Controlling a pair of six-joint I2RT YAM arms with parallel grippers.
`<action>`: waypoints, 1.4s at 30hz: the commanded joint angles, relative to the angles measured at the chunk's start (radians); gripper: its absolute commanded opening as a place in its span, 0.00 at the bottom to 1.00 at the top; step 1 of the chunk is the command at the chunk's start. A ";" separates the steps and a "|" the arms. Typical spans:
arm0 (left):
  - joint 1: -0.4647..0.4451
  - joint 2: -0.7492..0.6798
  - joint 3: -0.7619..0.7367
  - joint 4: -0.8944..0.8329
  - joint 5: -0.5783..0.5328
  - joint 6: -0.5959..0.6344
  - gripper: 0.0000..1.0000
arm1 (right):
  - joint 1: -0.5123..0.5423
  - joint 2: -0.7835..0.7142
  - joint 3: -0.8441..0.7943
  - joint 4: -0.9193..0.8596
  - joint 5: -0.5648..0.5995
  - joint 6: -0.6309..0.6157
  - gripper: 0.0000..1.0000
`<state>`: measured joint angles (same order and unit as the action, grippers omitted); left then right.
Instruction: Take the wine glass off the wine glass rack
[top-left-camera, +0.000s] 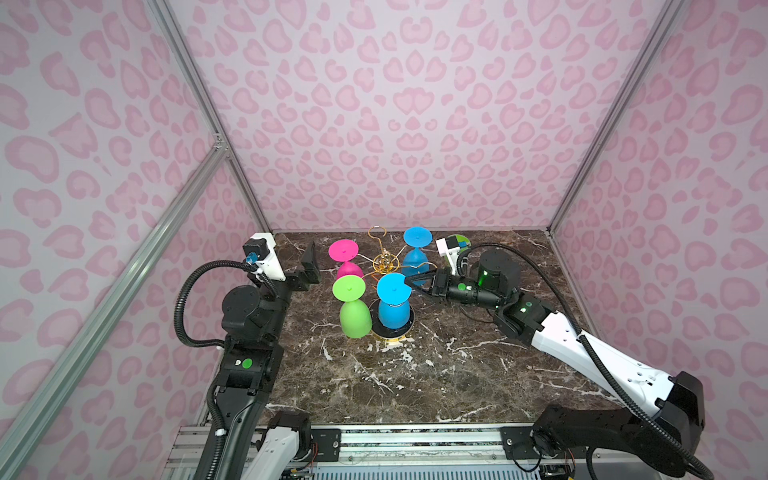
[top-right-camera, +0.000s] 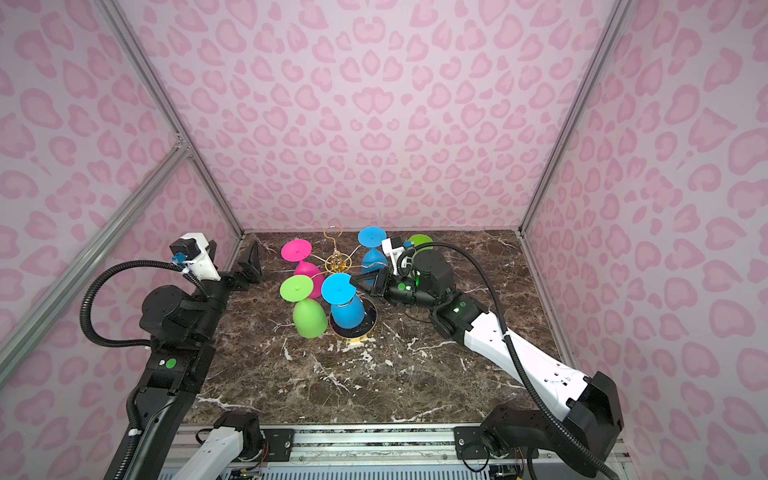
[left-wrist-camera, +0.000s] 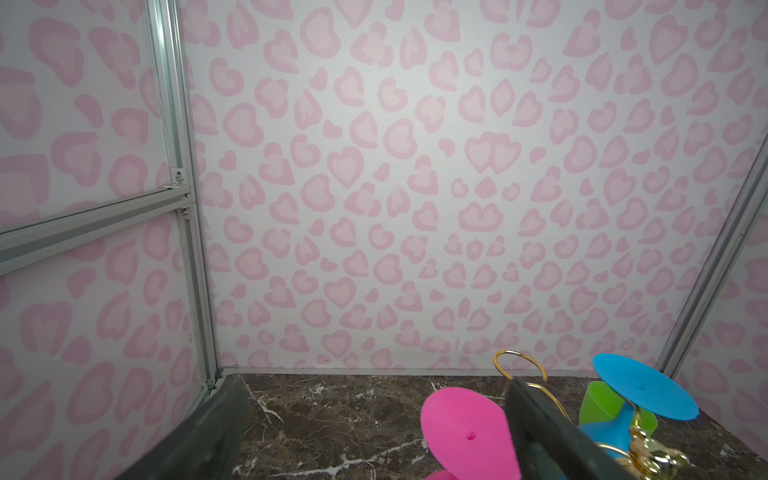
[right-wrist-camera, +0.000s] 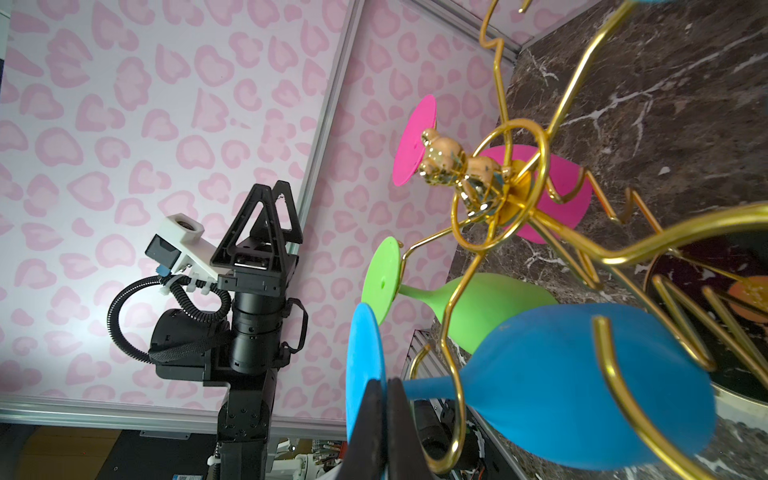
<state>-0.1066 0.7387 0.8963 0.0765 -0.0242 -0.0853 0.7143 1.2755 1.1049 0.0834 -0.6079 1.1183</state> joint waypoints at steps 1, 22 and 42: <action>0.001 -0.005 -0.006 0.023 0.000 0.001 0.97 | 0.002 0.009 0.007 0.042 0.019 -0.004 0.00; 0.001 -0.039 -0.010 0.006 -0.009 0.019 0.97 | 0.014 0.082 0.067 0.062 0.054 -0.023 0.00; 0.001 -0.050 -0.020 0.005 -0.009 0.021 0.97 | 0.064 0.106 0.119 -0.019 0.055 -0.068 0.00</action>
<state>-0.1066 0.6914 0.8791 0.0547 -0.0307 -0.0742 0.7769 1.3834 1.2255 0.0681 -0.5545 1.0683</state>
